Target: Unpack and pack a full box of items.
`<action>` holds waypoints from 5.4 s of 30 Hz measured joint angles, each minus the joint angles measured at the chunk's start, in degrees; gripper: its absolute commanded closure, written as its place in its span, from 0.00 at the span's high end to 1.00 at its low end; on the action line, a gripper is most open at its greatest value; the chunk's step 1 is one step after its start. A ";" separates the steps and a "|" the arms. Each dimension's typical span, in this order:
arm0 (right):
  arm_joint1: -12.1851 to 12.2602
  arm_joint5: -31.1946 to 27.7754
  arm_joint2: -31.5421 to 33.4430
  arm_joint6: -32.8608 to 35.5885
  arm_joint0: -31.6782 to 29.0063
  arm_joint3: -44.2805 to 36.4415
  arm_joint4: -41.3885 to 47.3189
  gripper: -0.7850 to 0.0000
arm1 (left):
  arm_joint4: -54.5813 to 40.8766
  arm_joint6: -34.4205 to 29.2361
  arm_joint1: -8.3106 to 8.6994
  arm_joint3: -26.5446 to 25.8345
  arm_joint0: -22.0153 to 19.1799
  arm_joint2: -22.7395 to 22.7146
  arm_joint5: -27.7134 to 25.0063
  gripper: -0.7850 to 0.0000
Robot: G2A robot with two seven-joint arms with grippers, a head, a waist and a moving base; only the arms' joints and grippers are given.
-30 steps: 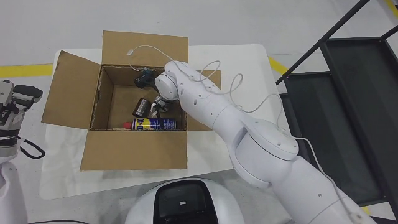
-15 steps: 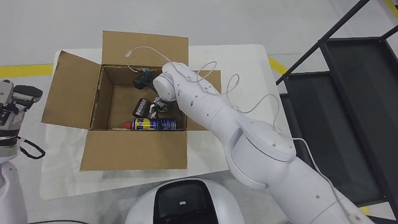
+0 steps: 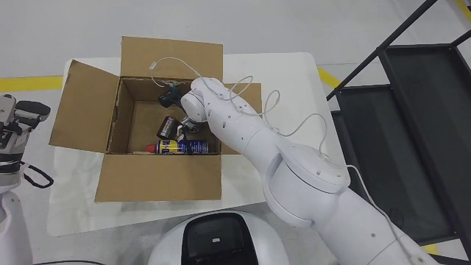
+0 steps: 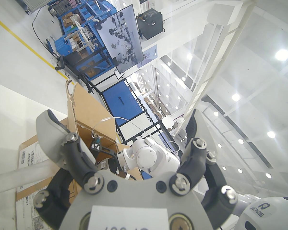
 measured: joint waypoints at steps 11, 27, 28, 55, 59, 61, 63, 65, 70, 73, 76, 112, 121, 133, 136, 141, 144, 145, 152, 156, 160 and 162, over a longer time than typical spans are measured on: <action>0.22 -2.88 2.10 -0.43 1.82 -0.08 1.78 0.00 | 0.00 0.00 0.00 0.00 0.00 0.00 0.00 1.00; 6.69 -0.92 8.45 7.51 2.01 -17.04 0.64 0.00 | 0.00 0.00 0.00 0.00 0.00 0.00 0.00 1.00; 7.53 -0.22 9.23 8.47 1.20 -19.73 0.03 0.00 | 0.00 0.00 0.00 0.00 0.00 0.00 0.00 1.00; 23.52 10.53 39.41 21.17 -41.43 -98.08 -29.77 0.00 | 0.00 0.00 0.00 0.00 0.00 0.00 0.00 1.00; 24.23 9.67 43.50 20.61 -44.70 -101.03 -28.66 0.00 | 0.00 0.00 0.00 0.00 0.00 0.00 0.00 1.00; 24.69 8.86 46.09 20.93 -47.02 -103.00 -28.07 0.00 | 0.00 0.00 0.00 0.00 0.00 0.00 0.00 1.00; 25.11 8.20 48.60 21.49 -49.36 -104.97 -26.89 0.00 | 0.00 0.00 0.00 0.00 0.00 0.00 0.00 1.00; 25.47 7.35 50.72 22.61 -51.07 -106.08 -25.60 0.00 | 0.00 0.00 0.00 0.00 0.00 0.00 0.00 1.00; 26.24 8.29 54.26 28.48 -52.99 -106.69 -23.87 0.00 | 0.00 0.00 0.00 0.00 0.00 0.00 0.00 1.00; 26.54 9.80 53.99 31.74 -52.62 -104.29 -24.58 0.00 | 0.00 0.00 0.00 0.00 0.00 0.00 0.00 1.00; 26.67 11.06 52.40 31.93 -51.90 -100.91 -24.54 0.00 | 0.00 0.00 0.00 0.00 0.00 0.00 0.00 1.00; 28.78 18.13 50.48 21.36 -48.74 -73.22 -22.21 0.00 | 0.00 0.00 0.00 0.00 0.00 0.00 0.00 1.00; 29.07 18.67 50.62 17.15 -48.66 -69.96 -20.23 0.31 | 0.00 0.00 0.00 0.00 0.00 0.00 0.00 1.00; 29.46 19.08 49.75 15.13 -47.27 -66.24 -18.65 0.54 | 0.00 0.00 0.00 0.00 0.00 0.00 0.00 1.00; 29.64 19.23 49.72 15.19 -47.25 -66.36 -18.72 0.56 | 0.00 0.00 0.00 0.00 0.00 0.00 0.00 1.00; 30.17 20.22 51.09 14.22 -49.19 -70.00 -19.26 0.60 | 0.00 0.00 0.00 0.00 0.00 0.00 0.00 1.00; 30.73 20.45 53.21 13.77 -52.03 -75.54 -19.85 0.64 | 0.00 0.00 0.00 0.00 0.00 0.00 0.00 1.00; 30.92 20.37 54.09 13.41 -53.06 -77.45 -19.86 0.65 | 0.00 0.00 0.00 0.00 0.00 0.00 0.00 1.00; 31.85 19.92 60.77 7.68 -61.40 -93.48 -17.73 0.65 | 0.00 0.00 0.00 0.00 0.00 0.00 0.00 1.00; 32.10 19.45 60.39 5.16 -64.36 -101.34 -19.63 0.56 | 0.00 0.00 0.00 0.00 0.00 0.00 0.00 1.00; 32.24 15.85 56.59 2.81 -64.44 -105.81 -22.16 0.64 | 0.00 0.00 0.00 0.00 0.00 0.00 0.00 1.00; 32.28 13.69 53.05 2.57 -63.49 -107.36 -25.12 0.72 | 0.00 0.00 0.00 0.00 0.00 0.00 0.00 1.00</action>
